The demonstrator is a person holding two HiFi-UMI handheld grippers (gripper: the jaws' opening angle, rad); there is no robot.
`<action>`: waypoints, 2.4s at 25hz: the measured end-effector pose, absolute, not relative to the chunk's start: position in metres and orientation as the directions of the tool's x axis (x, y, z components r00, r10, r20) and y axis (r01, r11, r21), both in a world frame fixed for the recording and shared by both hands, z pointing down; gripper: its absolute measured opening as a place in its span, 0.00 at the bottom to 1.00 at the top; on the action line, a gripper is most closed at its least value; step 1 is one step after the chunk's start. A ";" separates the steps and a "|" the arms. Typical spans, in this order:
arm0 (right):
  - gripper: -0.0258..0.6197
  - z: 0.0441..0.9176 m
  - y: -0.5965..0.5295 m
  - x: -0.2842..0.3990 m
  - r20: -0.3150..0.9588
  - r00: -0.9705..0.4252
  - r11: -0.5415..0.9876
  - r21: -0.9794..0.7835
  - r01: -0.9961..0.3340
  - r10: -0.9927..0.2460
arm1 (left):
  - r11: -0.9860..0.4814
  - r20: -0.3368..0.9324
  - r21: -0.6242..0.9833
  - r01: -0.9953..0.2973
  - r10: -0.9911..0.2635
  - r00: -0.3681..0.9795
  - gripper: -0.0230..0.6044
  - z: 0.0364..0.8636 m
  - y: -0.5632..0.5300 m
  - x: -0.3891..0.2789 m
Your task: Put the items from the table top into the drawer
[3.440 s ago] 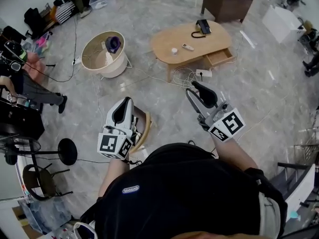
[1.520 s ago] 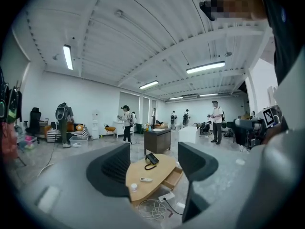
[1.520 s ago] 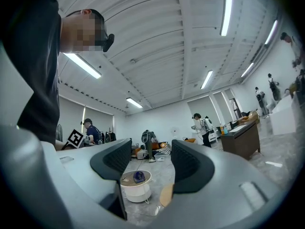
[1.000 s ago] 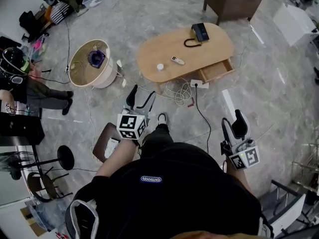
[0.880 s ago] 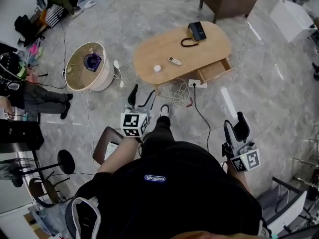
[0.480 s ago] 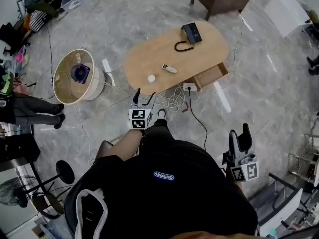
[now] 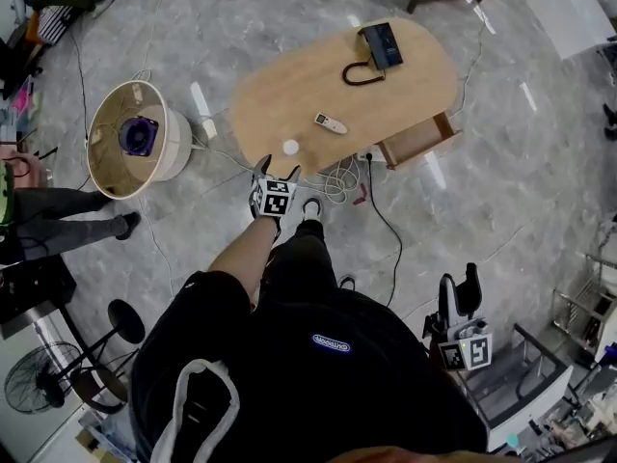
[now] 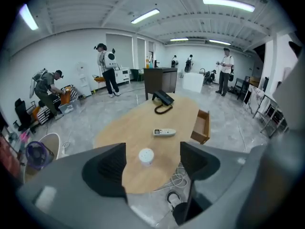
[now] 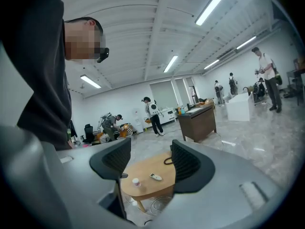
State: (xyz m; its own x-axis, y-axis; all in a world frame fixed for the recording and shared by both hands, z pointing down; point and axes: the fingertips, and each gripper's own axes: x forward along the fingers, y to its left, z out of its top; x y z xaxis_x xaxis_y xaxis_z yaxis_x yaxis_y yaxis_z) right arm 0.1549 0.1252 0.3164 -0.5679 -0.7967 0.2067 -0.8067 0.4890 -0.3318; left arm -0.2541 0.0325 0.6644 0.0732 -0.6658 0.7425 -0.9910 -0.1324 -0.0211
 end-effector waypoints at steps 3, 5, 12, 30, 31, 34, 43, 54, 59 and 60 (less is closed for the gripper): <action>0.48 0.340 0.130 0.168 0.275 -0.537 0.457 -0.306 -0.835 -0.797 | -0.171 0.792 -0.041 -0.984 -0.606 0.072 0.59 0.706 0.019 -0.254; 0.48 0.349 0.133 0.169 0.303 -0.528 0.442 -0.310 -0.842 -0.793 | -0.170 0.820 -0.047 -0.984 -0.569 0.059 0.59 0.733 0.014 -0.258; 0.48 0.371 0.133 0.164 0.363 -0.483 0.375 -0.329 -0.867 -0.797 | -0.107 0.869 -0.028 -0.994 -0.493 0.028 0.60 0.794 -0.004 -0.280; 0.49 0.399 0.140 0.153 0.435 -0.401 0.281 -0.315 -0.906 -0.806 | -0.255 0.935 -0.007 -0.967 -0.344 0.084 0.60 0.864 -0.031 -0.267; 0.49 0.399 0.139 0.151 0.432 -0.403 0.285 -0.312 -0.906 -0.807 | -0.258 0.937 -0.008 -0.966 -0.339 0.082 0.60 0.865 -0.032 -0.267; 0.49 0.397 0.134 0.145 0.420 -0.410 0.295 -0.312 -0.903 -0.810 | -0.257 0.946 -0.029 -0.966 -0.320 0.056 0.53 0.868 -0.030 -0.268; 0.49 0.402 0.107 0.119 0.412 -0.442 0.311 -0.346 -0.885 -0.797 | -0.282 0.944 -0.040 -0.959 -0.326 0.056 0.47 0.859 -0.033 -0.274; 0.49 0.367 0.042 0.049 0.288 -0.606 0.517 -0.331 -0.790 -0.742 | -0.426 0.916 -0.045 -0.904 -0.379 0.133 0.47 0.787 -0.051 -0.271; 0.49 0.346 0.022 0.026 0.241 -0.638 0.560 -0.321 -0.764 -0.732 | -0.502 0.892 -0.045 -0.864 -0.409 0.191 0.47 0.742 -0.065 -0.259; 0.49 0.342 0.018 0.022 0.235 -0.641 0.566 -0.317 -0.761 -0.730 | -0.517 0.888 -0.044 -0.855 -0.412 0.204 0.47 0.735 -0.067 -0.256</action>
